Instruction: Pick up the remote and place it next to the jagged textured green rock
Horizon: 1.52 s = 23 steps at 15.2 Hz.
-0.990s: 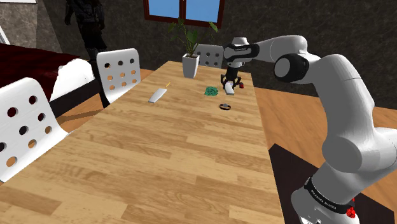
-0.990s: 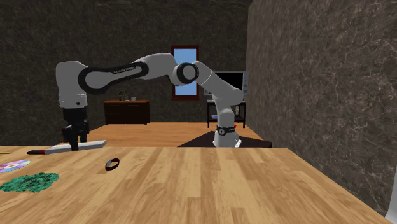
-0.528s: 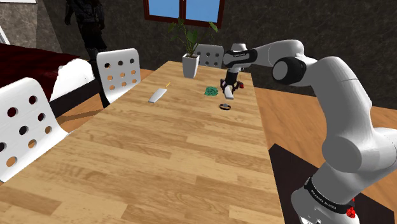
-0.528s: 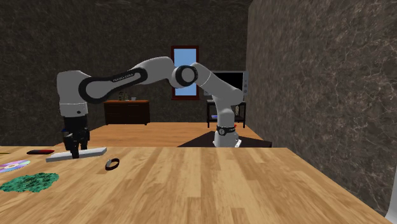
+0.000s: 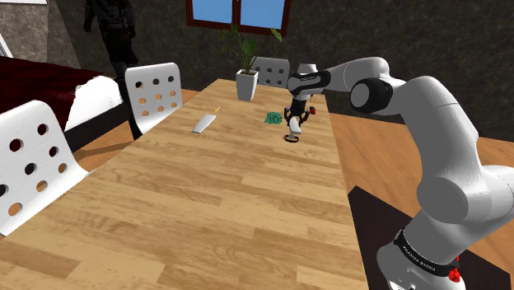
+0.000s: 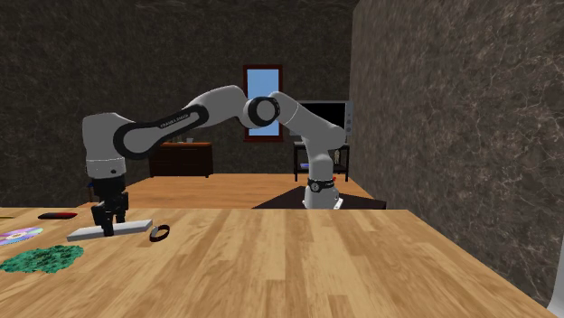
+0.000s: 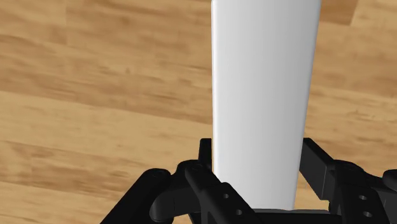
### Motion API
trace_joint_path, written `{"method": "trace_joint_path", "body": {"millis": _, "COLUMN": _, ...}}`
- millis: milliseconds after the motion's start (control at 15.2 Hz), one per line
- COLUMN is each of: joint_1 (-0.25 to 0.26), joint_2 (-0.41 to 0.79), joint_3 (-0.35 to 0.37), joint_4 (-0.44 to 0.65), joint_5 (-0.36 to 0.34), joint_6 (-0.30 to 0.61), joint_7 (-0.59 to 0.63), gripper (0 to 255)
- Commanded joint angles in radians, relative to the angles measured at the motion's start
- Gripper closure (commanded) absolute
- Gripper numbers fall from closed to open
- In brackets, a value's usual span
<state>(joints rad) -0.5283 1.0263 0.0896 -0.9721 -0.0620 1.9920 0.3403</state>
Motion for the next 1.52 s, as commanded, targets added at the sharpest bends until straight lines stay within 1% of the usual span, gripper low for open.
{"method": "trace_joint_path", "body": {"millis": 0, "joint_1": 0.0, "joint_2": 0.001, "joint_3": 0.0, "joint_4": -0.001, "joint_5": 0.0, "joint_6": 0.003, "joint_7": 0.0, "gripper": 255}}
{"method": "trace_joint_path", "body": {"millis": 264, "joint_1": 0.0, "joint_2": 0.001, "joint_3": 0.0, "joint_4": -0.001, "joint_5": 0.0, "joint_6": 0.003, "joint_7": 0.0, "gripper": 255}}
{"method": "trace_joint_path", "body": {"millis": 330, "joint_1": 0.0, "joint_2": 0.001, "joint_3": 0.0, "joint_4": -0.001, "joint_5": 0.0, "joint_6": 0.003, "joint_7": 0.0, "gripper": 0}}
{"method": "trace_joint_path", "body": {"millis": 660, "joint_1": 0.0, "joint_2": 0.001, "joint_3": 0.0, "joint_4": -0.001, "joint_5": 0.0, "joint_6": 0.003, "joint_7": 0.0, "gripper": 0}}
{"method": "trace_joint_path", "body": {"millis": 924, "joint_1": -0.002, "joint_2": -0.054, "joint_3": 0.002, "joint_4": 0.029, "joint_5": 0.003, "joint_6": -0.082, "joint_7": -0.002, "gripper": 0}}
{"method": "trace_joint_path", "body": {"millis": 1452, "joint_1": -0.002, "joint_2": -0.054, "joint_3": 0.002, "joint_4": 0.029, "joint_5": 0.003, "joint_6": -0.082, "joint_7": -0.002, "gripper": 0}}
